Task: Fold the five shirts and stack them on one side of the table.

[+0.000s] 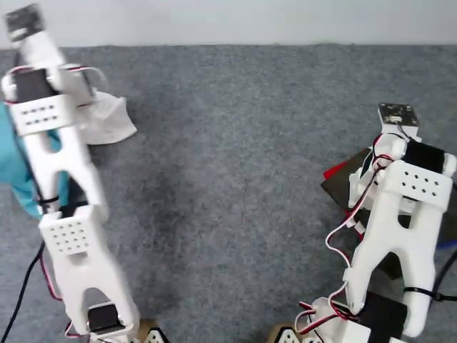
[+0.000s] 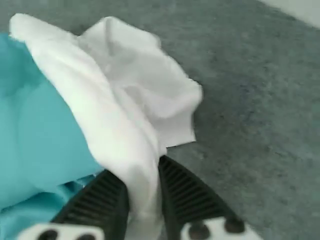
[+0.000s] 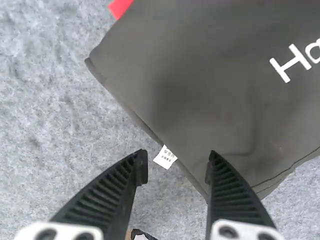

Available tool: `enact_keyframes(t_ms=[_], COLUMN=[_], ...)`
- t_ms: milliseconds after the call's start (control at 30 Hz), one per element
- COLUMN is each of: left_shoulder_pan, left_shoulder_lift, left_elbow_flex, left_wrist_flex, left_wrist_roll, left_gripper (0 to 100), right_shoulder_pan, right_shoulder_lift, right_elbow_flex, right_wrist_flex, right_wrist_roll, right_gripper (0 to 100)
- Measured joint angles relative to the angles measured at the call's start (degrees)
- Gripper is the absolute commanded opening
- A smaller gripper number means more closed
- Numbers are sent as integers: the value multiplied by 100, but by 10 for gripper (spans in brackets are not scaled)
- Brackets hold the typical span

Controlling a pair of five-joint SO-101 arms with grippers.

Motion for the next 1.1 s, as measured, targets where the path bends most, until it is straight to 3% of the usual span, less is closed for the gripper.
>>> enact_keyframes(t_ms=[300,533,767,967,1100], left_shoulder_pan=[888,1758,2497,2145,1793], left_shoulder_lift=[-862,-2048,-2725,-2848,-2910], left_elbow_flex=[2031,3596,6040,7059,7253], left_wrist_flex=[0,0,-9,-53,-18], left_wrist_roll=[-123,-1776,-3420,-4132,-4105], left_gripper=[12,12,12,40,81], right_shoulder_pan=[0,0,0,0,0], right_shoulder_lift=[0,0,0,0,0], right_elbow_flex=[0,0,0,0,0], right_wrist_flex=[0,0,0,0,0], right_wrist_roll=[0,0,0,0,0], right_gripper=[194,194,194,194,194])
